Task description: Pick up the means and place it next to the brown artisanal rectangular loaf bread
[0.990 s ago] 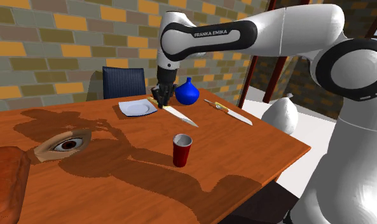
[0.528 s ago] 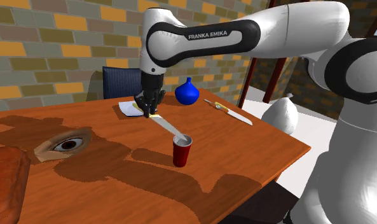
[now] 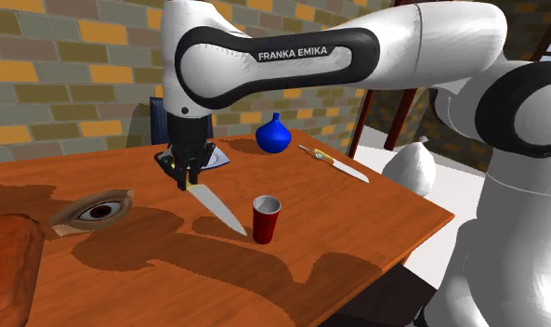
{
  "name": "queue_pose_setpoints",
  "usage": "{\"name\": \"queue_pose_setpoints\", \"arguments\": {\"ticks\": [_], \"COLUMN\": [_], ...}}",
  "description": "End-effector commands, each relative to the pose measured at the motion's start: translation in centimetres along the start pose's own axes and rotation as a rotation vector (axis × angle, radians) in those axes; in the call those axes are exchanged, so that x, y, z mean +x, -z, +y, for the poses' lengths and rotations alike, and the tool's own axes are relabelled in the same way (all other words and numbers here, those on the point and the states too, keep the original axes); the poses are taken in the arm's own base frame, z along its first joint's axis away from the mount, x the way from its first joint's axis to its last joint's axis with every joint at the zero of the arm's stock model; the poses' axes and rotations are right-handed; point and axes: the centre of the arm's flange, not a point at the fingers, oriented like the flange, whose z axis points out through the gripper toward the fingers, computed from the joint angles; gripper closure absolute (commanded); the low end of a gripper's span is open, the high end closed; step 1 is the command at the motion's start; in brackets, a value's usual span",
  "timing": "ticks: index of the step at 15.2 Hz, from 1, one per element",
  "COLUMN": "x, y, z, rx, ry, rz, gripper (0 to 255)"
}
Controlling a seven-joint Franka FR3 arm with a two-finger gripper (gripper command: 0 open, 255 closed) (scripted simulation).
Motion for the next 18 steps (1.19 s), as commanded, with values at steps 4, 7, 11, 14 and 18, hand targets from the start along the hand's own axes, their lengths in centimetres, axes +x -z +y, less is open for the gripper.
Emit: {"name": "queue_pose_setpoints", "arguments": {"ticks": [4,7,11,14,18], "x": [-1.0,-1.5,-2.0,-2.1,-2.3], "y": [0.0,0.0,-1.1,-2.7,-4.8], "z": [-6.4,-10.3,-13.5,-13.5,-13.4], "rx": [0.0,0.0,0.0,0.0,0.0], "ry": [-0.002,-0.002,-0.002,-0.002,-0.002], "rz": [0.0,0.0,0.0,0.0,0.0], "gripper": [255,255,255,255,255]}}
